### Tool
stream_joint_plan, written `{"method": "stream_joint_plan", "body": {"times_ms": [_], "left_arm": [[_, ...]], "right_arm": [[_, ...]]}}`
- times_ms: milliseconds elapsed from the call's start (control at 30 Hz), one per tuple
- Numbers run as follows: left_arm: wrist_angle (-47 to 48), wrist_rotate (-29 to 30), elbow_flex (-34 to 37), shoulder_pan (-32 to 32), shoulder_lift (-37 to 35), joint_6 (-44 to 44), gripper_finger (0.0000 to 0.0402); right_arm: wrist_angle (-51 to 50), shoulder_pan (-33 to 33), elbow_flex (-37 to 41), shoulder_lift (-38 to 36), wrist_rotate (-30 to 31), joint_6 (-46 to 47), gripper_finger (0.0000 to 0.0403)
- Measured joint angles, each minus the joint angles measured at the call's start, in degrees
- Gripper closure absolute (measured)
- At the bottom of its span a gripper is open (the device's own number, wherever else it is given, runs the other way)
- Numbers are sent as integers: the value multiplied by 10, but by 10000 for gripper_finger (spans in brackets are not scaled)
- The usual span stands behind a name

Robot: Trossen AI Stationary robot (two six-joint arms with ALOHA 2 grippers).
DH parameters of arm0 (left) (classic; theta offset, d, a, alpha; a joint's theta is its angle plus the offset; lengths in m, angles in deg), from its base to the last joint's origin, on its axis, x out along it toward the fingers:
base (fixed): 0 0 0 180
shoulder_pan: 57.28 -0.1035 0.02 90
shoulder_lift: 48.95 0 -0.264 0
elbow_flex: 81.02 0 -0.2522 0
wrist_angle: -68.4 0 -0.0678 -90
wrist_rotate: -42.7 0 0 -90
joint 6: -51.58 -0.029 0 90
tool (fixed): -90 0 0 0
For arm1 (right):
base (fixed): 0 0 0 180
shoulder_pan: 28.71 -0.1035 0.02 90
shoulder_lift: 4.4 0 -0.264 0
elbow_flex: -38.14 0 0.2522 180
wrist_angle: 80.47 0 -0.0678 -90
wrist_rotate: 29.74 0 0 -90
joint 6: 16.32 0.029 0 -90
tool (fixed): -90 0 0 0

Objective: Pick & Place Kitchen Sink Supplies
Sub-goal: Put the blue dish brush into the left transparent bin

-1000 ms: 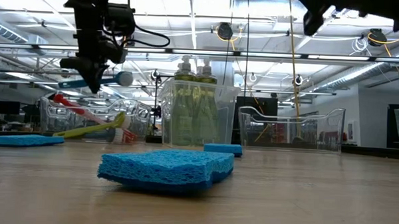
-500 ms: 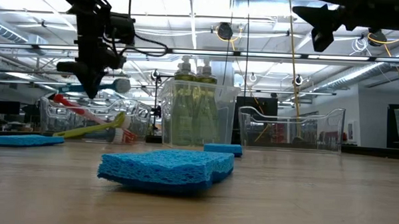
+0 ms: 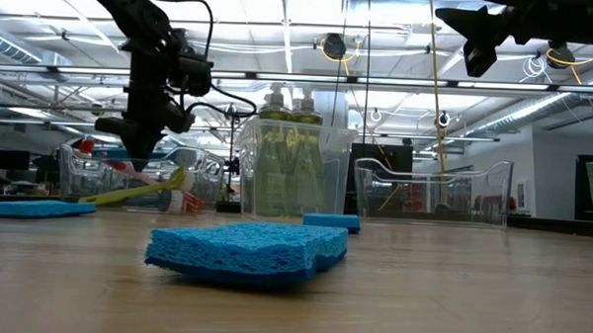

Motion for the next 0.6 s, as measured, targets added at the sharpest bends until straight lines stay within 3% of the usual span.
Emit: {"method": "stream_joint_plan", "body": {"times_ms": [167, 600], "left_arm": [[-1, -27, 0, -11, 0, 3, 384], [0, -21, 0, -17, 0, 41, 308]], "right_arm": [[0, 0, 0, 0, 0, 1, 253], [0, 0, 0, 0, 0, 6, 252]]}}
